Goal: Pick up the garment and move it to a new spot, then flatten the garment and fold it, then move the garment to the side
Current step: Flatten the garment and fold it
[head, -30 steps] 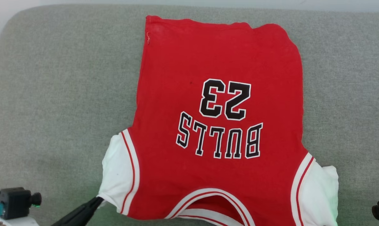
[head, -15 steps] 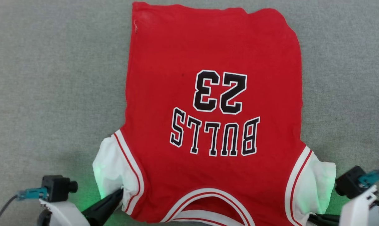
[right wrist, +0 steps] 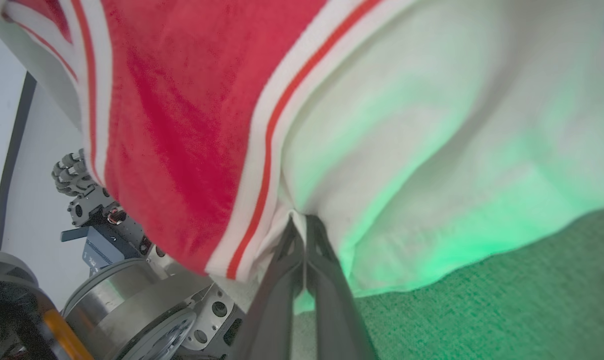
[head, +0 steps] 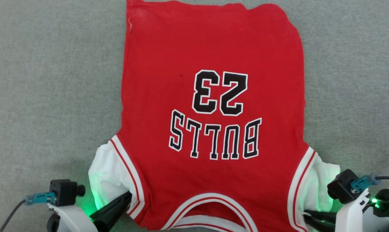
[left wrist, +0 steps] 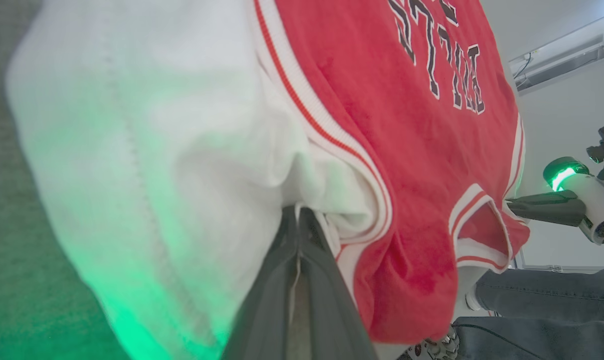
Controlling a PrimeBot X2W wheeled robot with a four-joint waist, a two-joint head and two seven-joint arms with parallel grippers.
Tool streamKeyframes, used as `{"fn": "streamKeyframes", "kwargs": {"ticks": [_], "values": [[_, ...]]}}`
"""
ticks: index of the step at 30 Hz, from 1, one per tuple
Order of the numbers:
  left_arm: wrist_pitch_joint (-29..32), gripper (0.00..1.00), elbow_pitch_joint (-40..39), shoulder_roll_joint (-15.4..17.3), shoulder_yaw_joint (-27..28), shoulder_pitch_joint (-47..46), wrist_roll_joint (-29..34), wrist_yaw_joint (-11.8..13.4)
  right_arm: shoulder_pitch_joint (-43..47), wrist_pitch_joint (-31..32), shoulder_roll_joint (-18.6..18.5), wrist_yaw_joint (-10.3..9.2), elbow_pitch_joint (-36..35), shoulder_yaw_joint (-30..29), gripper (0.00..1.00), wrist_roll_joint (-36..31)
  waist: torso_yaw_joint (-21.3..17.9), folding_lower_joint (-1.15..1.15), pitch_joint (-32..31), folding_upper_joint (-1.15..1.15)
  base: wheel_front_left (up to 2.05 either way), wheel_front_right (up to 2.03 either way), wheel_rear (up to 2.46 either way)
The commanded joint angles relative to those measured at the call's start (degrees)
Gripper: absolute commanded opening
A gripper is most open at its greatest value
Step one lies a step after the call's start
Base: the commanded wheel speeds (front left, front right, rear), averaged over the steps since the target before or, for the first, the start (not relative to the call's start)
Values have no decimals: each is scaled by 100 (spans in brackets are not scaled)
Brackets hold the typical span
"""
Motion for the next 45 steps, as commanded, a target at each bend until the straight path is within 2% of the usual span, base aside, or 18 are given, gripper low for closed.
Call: {"fn": "streamKeyframes", "kwargs": {"ticks": [1, 6, 11, 13, 16, 20, 23, 26, 29, 36, 42, 43, 44, 45], "values": [[11, 0, 145, -104, -16, 13, -28, 52, -50, -39, -34, -38, 37, -22, 100, -3, -40, 0, -40, 0, 0, 0, 0], [-147, 0, 28, -59, 39, 130, -114, 15, 200, -59, -377, -24, -528, -561, 100, 355, -135, 0, -111, 0, 0, 0, 0], [-269, 0, -134, -69, 97, 130, -69, -5, 307, 268, -604, -25, -1181, -1703, 100, 949, -113, 0, -72, 0, 0, 0, 0], [-295, 0, -200, -82, 120, 57, -24, -10, 36, 428, -622, -25, -1271, -2157, 100, 1051, -73, 0, 23, 0, 0, 0, 0], [-280, 0, -274, -145, 127, -106, 86, -14, -711, 603, -462, -25, -951, -2528, 100, 909, 45, 0, 203, 0, 0, 0, 0], [-209, 0, -330, -194, 134, -340, 184, -19, -2245, 751, -2, -25, -51, -2368, 100, 523, 276, 0, 447, 0, 0, 0, 0], [-147, 0, -382, -243, 125, -528, 279, -18, -3437, 868, 386, -25, 863, -1977, 100, 72, 470, 0, 685, 0, 0, 0, 0], [-122, 0, -404, -307, 118, -667, 338, -10, -4463, 1048, 622, -25, 1755, -1457, 100, -337, 653, 0, 900, 0, 0, 0, 0], [-113, 0, -432, -320, 111, -781, 408, -10, -5223, 1278, 708, -25, 2452, -990, 100, -594, 841, 0, 1113, 0, 0, 0, 0], [-159, 0, -428, -499, 4, -927, 452, 13, -6215, 1417, 762, -25, 3534, -362, 100, -651, 1148, 0, 1432, 0, 0, 0, 0], [-197, 0, -304, -640, -157, -1062, 383, 27, -6358, 1521, 752, -25, 4043, 230, 100, -573, 1228, 0, 1509, 0, 0, 0, 0], [-226, 0, -305, -663, -168, -1092, 341, 28, -6362, 1487, 753, -25, 4090, 296, 97, -543, 1234, 0, 1506, 0, 0, 0, 0], [-237, 0, -294, -682, -195, -1117, 311, 28, -6353, 1453, 748, -25, 4140, 377, 43, -537, 1241, 0, 1480, 0, 0, 0, 0], [-254, 0, -273, -677, -219, -1130, 295, 28, -6331, 1439, 741, -24, 4177, 471, 27, -503, 1236, 0, 1446, 0, 0, 0, 0]]}}
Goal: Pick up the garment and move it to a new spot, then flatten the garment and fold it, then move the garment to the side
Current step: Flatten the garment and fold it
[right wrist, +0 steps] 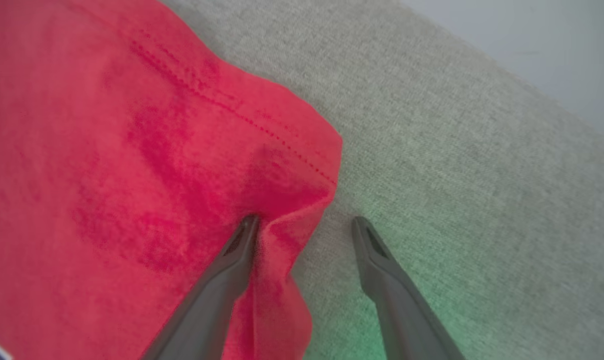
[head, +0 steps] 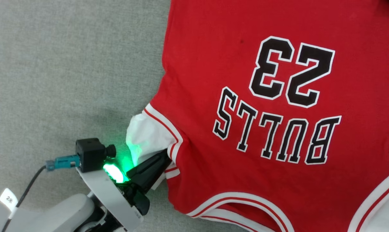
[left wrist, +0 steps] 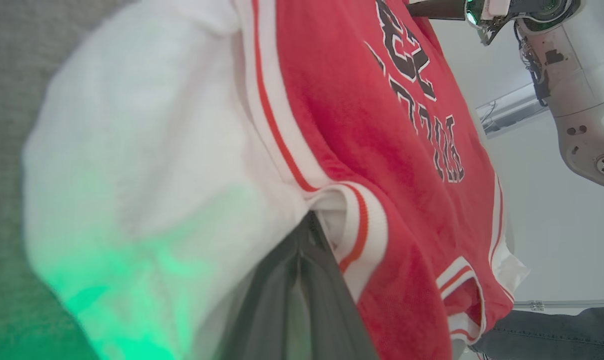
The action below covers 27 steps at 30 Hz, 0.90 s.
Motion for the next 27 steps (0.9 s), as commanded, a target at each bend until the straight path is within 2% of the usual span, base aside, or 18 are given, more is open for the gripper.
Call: {"fn": "streamKeyframes", "kwargs": {"ticks": [1, 6, 12, 18, 22, 27], "values": [[41, 0, 495, -58, -97, 50, -113, 124, 298, 40, 97, -7, 200, 279, 0, 114, 5, 0, -64, 0, 0, 0, 0], [-117, 0, 661, 171, -61, 132, -40, 125, 588, -289, -72, -7, 335, 490, 0, 370, -88, 0, -542, 0, 0, 0, 0], [-215, 0, 517, 411, 76, 392, -93, 84, 1022, -666, -376, -7, -15, 609, 0, 944, -389, 0, -1182, 0, 0, 0, 0], [-250, 0, 445, 665, 360, 756, -123, 84, 1933, -741, -1005, -8, -917, 597, 0, 1656, -674, 0, -1684, 0, 0, 0, 0], [-254, 0, 383, 765, 595, 1023, -132, 171, 2925, -799, -1543, -8, -1702, 480, 0, 2115, -834, 0, -1920, 0, 0, 0, 0], [-246, 0, 308, 800, 894, 1315, -18, 270, 4280, -1027, -2025, -8, -2566, 265, 0, 2418, -1008, 0, -2033, 0, 0, 0, 0]]}}
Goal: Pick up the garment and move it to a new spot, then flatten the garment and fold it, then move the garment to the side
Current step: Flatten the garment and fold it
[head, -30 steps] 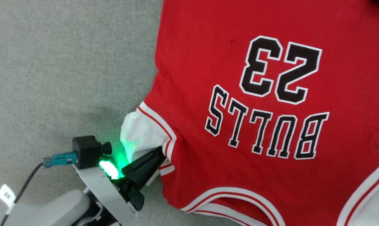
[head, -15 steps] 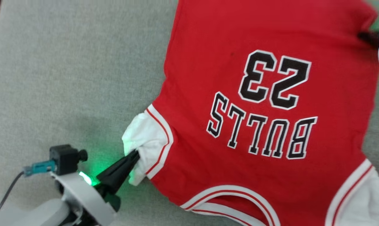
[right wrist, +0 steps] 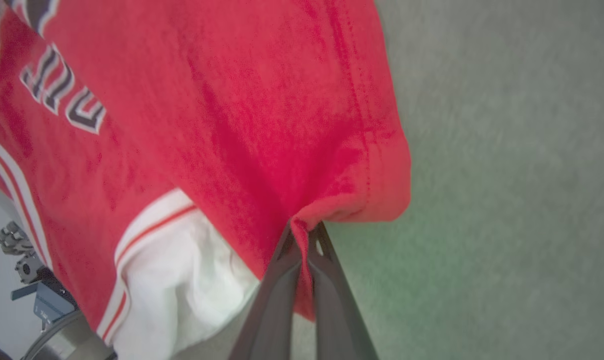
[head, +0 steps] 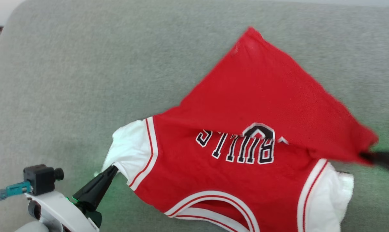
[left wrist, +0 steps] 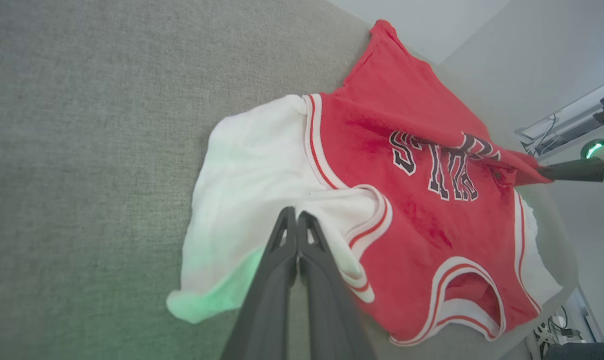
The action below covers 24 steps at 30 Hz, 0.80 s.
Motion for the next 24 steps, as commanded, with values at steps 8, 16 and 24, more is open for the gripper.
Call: {"fn": "streamKeyframes", "kwargs": {"ticks": [8, 16, 24], "values": [[0, 0, -26, -87, 353, 334, 211, 18, 2013, -328, -29, -9, -955, -272, 0, -109, -366, 0, -245, 0, 0, 0, 0], [0, 0, 139, -210, 454, 361, 320, -40, 3226, -7, 546, -9, -1674, -386, 0, -705, -466, 0, -180, 0, 0, 0, 0], [19, 0, 220, -222, 424, 296, 311, -88, 3357, 94, 925, -9, -1920, -963, 100, -1332, -565, 0, -180, 0, 0, 0, 0]]}}
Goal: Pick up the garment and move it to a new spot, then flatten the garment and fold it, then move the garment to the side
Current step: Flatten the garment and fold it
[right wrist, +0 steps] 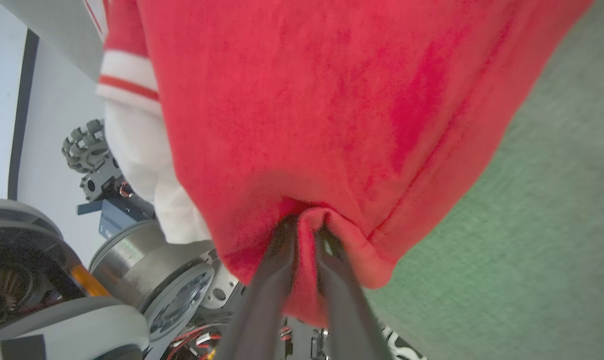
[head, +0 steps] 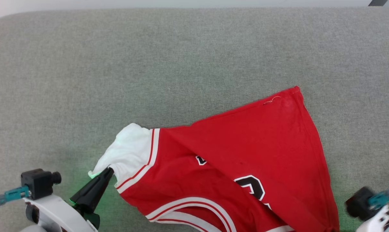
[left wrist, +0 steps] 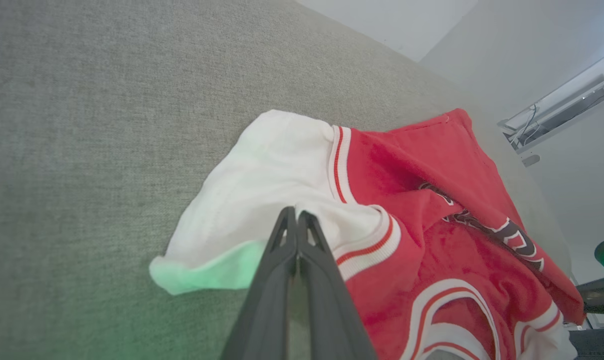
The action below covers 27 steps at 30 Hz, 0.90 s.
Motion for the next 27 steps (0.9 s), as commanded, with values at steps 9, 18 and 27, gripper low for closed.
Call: {"fn": "streamKeyframes", "kwargs": {"ticks": [9, 18, 27], "values": [[4, 0, -18, -168, 37, -86, 92, -60, 40, 149, -1, -9, -924, -2091, 100, 34, 37, 0, 120, 0, 0, 0, 0], [78, 0, 47, -463, -98, -576, 275, -113, -2482, -35, 626, -9, 261, -1550, 100, -747, 352, 0, 670, 0, 0, 0, 0], [102, 0, 243, -850, -386, -1055, 367, -140, -4091, 110, 797, -8, 1979, -187, 100, -1101, 686, 0, 1046, 0, 0, 0, 0]]}}
